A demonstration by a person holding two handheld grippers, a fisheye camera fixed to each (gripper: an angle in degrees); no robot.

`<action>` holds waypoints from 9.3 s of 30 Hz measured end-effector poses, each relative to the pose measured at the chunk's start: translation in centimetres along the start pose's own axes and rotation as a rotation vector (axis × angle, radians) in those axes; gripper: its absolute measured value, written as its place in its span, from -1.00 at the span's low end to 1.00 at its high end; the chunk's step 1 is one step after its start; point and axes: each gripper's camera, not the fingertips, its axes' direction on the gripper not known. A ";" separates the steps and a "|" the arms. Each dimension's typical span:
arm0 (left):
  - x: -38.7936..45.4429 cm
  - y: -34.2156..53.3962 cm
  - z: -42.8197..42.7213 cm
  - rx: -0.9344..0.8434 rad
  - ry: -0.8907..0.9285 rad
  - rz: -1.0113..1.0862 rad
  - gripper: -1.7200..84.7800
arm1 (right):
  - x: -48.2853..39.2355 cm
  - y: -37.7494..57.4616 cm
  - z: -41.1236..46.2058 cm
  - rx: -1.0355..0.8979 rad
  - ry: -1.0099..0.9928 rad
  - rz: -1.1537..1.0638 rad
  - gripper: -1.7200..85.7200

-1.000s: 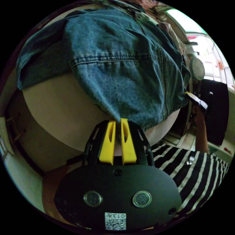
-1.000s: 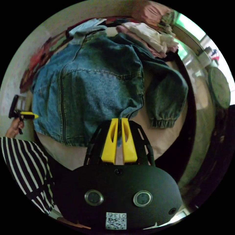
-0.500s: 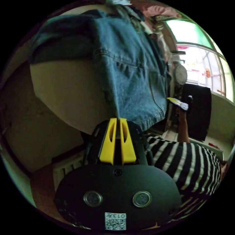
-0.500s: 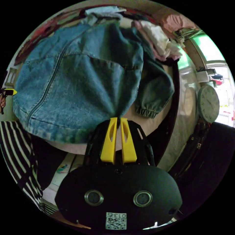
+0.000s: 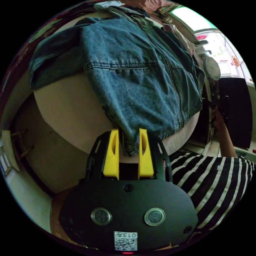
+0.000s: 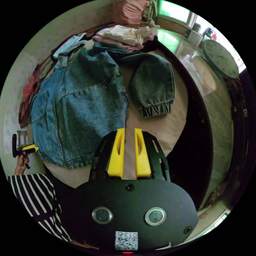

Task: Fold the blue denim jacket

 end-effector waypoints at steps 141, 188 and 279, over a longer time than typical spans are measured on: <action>22.4 -9.6 -10.8 0.345 -0.735 0.541 -0.90 | -25.0 -8.0 -3.4 0.365 -0.183 -0.188 -0.65; 6.1 -29.8 -9.7 0.190 -0.478 0.468 -0.93 | -31.8 -14.0 5.0 0.076 0.124 -0.607 -0.85; 19.6 -12.6 2.8 0.225 -0.738 0.711 -0.96 | -53.0 -26.5 13.4 0.166 0.001 -1.089 -0.92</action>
